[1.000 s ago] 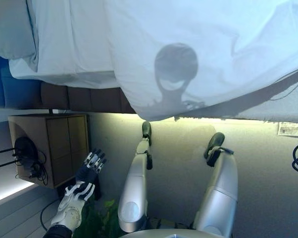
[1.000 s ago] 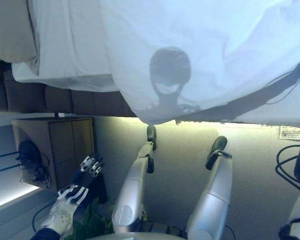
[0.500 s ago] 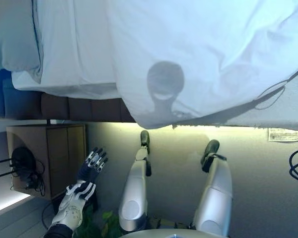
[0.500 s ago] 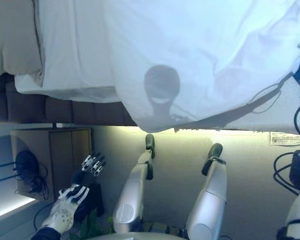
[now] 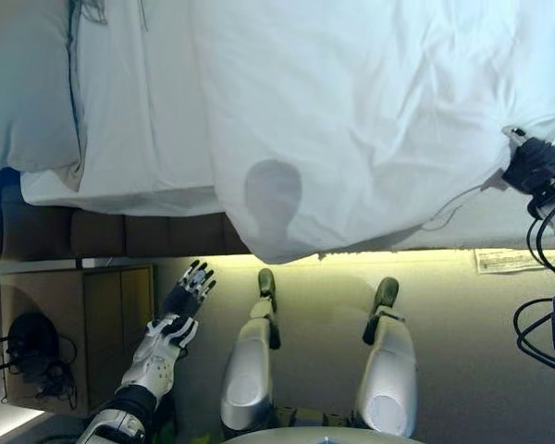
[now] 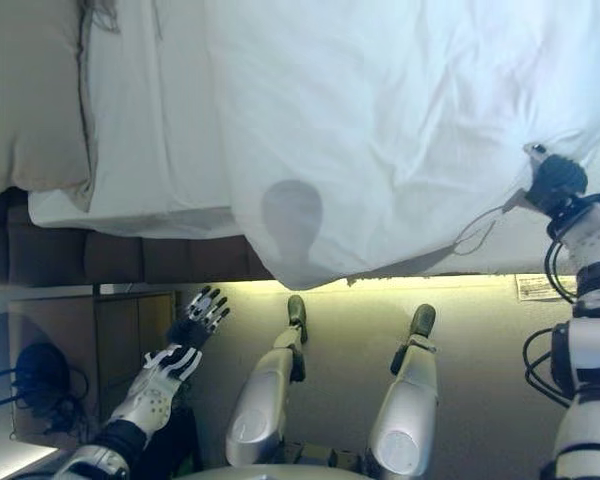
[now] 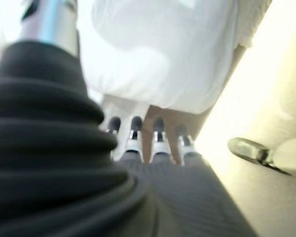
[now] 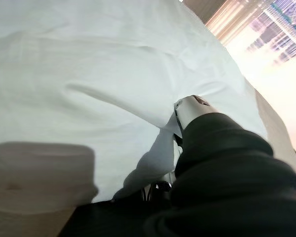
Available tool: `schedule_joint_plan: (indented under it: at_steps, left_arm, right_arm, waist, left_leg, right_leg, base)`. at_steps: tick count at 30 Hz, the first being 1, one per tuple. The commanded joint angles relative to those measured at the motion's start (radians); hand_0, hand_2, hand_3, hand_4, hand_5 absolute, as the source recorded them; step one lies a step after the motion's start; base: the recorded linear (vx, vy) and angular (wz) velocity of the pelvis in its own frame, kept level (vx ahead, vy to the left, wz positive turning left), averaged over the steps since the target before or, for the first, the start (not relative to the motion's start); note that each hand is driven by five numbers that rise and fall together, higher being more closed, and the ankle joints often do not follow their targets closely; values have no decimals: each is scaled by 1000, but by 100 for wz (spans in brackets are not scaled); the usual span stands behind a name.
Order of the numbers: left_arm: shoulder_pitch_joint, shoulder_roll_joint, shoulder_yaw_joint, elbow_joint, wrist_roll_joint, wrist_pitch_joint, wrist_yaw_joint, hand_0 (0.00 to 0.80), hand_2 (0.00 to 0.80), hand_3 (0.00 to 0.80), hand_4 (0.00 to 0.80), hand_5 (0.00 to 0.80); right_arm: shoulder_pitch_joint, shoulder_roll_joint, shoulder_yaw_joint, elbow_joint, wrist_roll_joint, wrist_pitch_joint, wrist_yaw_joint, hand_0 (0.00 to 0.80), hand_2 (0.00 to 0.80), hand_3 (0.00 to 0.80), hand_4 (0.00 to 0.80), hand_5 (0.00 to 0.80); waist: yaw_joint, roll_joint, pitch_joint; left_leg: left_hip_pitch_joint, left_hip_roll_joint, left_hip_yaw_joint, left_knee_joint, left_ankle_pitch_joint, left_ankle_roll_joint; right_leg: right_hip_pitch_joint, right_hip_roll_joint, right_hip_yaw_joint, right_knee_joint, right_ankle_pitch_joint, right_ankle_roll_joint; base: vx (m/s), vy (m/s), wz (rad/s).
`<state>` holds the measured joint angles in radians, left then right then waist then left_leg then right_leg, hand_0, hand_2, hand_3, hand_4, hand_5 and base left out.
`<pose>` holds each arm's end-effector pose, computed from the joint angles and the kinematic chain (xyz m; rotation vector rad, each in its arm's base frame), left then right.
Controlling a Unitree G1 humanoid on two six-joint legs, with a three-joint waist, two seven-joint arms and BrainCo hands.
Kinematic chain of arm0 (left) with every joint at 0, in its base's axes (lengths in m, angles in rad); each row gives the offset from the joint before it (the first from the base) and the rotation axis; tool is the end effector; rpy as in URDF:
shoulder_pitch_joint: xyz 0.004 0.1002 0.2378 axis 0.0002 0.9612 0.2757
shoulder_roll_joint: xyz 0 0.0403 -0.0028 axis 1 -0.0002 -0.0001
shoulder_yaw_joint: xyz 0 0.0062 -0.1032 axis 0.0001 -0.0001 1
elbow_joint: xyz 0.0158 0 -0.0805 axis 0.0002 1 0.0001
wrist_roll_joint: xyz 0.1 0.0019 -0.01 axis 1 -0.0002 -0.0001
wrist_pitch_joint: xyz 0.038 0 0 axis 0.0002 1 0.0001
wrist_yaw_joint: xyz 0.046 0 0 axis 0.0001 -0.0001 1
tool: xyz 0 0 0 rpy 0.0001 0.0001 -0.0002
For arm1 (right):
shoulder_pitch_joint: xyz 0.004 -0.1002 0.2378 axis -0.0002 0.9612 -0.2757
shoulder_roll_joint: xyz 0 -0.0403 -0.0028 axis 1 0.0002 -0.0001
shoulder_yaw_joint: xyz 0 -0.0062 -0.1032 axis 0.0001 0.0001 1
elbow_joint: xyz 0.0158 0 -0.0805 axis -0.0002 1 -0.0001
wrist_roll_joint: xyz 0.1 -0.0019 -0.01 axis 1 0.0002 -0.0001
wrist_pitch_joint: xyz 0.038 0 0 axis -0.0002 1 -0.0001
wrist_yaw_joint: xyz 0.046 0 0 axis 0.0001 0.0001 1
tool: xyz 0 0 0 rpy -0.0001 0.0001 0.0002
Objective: Make the bed neatly
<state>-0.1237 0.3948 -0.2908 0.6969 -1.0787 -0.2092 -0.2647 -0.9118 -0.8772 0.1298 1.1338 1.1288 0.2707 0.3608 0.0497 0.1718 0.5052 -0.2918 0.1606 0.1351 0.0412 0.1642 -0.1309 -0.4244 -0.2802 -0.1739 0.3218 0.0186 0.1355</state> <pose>0.1916 0.2267 -0.0375 -0.5672 0.3263 -0.0058 0.3003 -0.3548 0.1738 0.4939 0.0778 -0.0905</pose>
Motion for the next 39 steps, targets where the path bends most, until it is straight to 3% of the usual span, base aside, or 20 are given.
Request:
schedule_joint_plan:
  at_steps: [1,16,24,31,34,39]
  left_arm:
    - [-26,29,20,60,45,-6,7,0,0,0,0,0]
    - [-147,-24,-4,122,136,39,24,0,0,0,0,0]
    - [-281,-87,-75,137,49,286,37,0,0,0,0,0]
    - [-331,-226,-54,283,-275,583,16,0,0,0,0,0]
    - [-357,-261,-26,346,-393,639,0,0,0,0,0,0]
    - [-372,-297,11,370,-554,673,66,0,0,0,0,0]
  right_arm:
    - [12,61,0,-111,27,-13,41,800,800,800,800,800]
    - [48,157,55,-182,44,-1,6,800,800,800,800,800]
    - [3,199,90,-222,92,-44,-40,800,800,800,800,800]
    - [-29,276,117,-278,146,-55,-103,800,800,800,800,800]
    - [-33,312,142,-304,175,-61,-117,800,800,800,800,800]
    - [-22,359,143,-378,229,-118,-170,800,800,800,800,800]
  waist:
    - [-2,-103,-18]
    - [-13,-175,-78]
    - [-30,-200,-102]
    - [-51,-253,-140]
    - [-61,-287,-150]
    - [-67,-336,-133]
  left_leg:
    - [25,63,6,139,-102,-7]
    - [114,88,5,105,-96,-17]
    - [142,95,7,71,-85,-18]
    - [178,121,21,48,-81,-27]
    - [174,142,34,64,-87,-33]
    - [151,169,34,95,-100,-42]
  right_leg:
    - [46,-19,-2,-96,72,8]
    - [181,20,-11,-200,95,7]
    - [216,37,-8,-227,99,13]
    - [263,67,-10,-248,86,10]
    - [265,85,-7,-244,79,5]
    - [258,116,-6,-244,79,-4]
  base:
    - [71,21,-6]
    - [29,1,-4]
    - [6,-25,-2]
    - [59,-85,-2]
    - [75,-170,-11]
    - [13,-170,-7]
